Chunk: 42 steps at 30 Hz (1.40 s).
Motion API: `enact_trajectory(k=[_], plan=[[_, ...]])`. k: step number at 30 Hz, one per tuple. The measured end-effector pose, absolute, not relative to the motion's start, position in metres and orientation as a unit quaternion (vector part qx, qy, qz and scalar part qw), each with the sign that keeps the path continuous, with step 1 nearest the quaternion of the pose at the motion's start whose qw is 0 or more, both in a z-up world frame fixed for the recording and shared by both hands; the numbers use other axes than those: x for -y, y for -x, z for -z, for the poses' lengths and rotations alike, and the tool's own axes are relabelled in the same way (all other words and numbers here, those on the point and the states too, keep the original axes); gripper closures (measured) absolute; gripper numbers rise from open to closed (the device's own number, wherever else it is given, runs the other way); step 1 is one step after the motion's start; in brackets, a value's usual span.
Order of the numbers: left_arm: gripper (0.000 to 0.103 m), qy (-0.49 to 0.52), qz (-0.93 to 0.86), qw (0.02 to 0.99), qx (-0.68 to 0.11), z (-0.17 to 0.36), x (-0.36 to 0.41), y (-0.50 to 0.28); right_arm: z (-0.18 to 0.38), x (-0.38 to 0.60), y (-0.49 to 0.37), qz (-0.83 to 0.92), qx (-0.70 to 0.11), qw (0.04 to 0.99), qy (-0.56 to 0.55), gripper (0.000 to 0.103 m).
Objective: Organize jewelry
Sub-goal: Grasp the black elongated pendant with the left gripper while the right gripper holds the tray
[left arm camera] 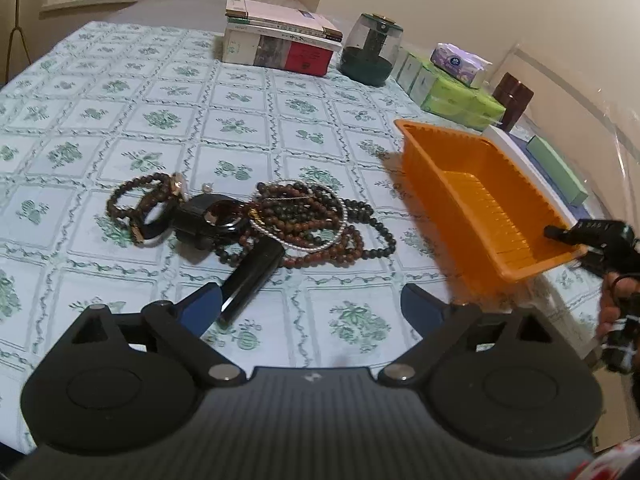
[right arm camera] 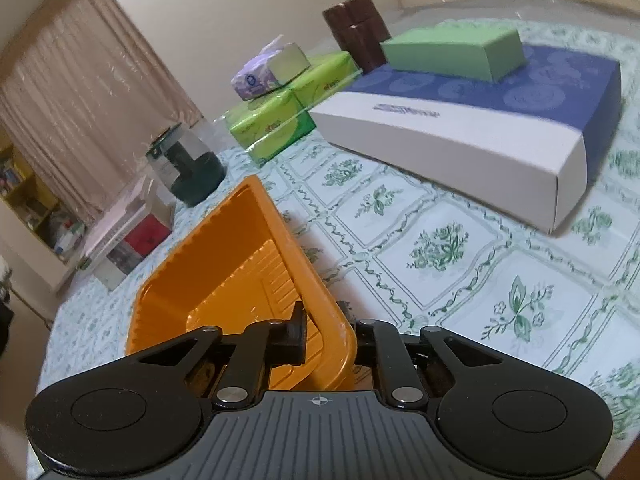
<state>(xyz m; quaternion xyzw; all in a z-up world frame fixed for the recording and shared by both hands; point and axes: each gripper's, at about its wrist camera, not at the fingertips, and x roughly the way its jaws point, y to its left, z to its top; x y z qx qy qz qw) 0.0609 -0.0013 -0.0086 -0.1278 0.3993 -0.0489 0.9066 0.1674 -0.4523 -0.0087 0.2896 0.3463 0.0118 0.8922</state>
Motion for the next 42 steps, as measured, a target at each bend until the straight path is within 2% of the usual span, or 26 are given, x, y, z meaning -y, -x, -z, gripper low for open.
enact_trajectory(k=[5,11,27,34,36,40,42], plan=[[0.008,0.101,0.037,0.911,-0.397,0.01,-0.006,-0.057,-0.022,0.421,-0.164,-0.022,-0.341,0.927,-0.155,0.097],[0.008,0.095,0.031,0.913,-0.394,0.013,-0.019,-0.051,-0.046,0.38,-0.157,-0.028,-0.328,0.944,-0.011,0.098],[0.011,0.046,0.026,0.919,-0.391,0.028,-0.051,-0.05,-0.054,0.32,-0.135,-0.033,-0.321,0.923,0.211,0.099],[0.024,-0.015,0.074,0.92,-0.384,0.033,-0.038,-0.062,-0.052,0.308,-0.132,-0.029,-0.319,0.914,0.25,0.099],[0.035,-0.039,0.089,0.918,-0.385,0.038,-0.031,-0.068,-0.053,0.307,-0.132,-0.029,-0.319,0.913,0.252,0.099],[0.068,-0.085,0.111,0.905,-0.401,0.053,-0.016,-0.081,-0.053,0.303,-0.131,-0.028,-0.317,0.911,0.261,0.099],[0.07,-0.094,0.12,0.901,-0.406,0.058,-0.011,-0.086,-0.053,0.302,-0.131,-0.028,-0.318,0.911,0.263,0.099]])
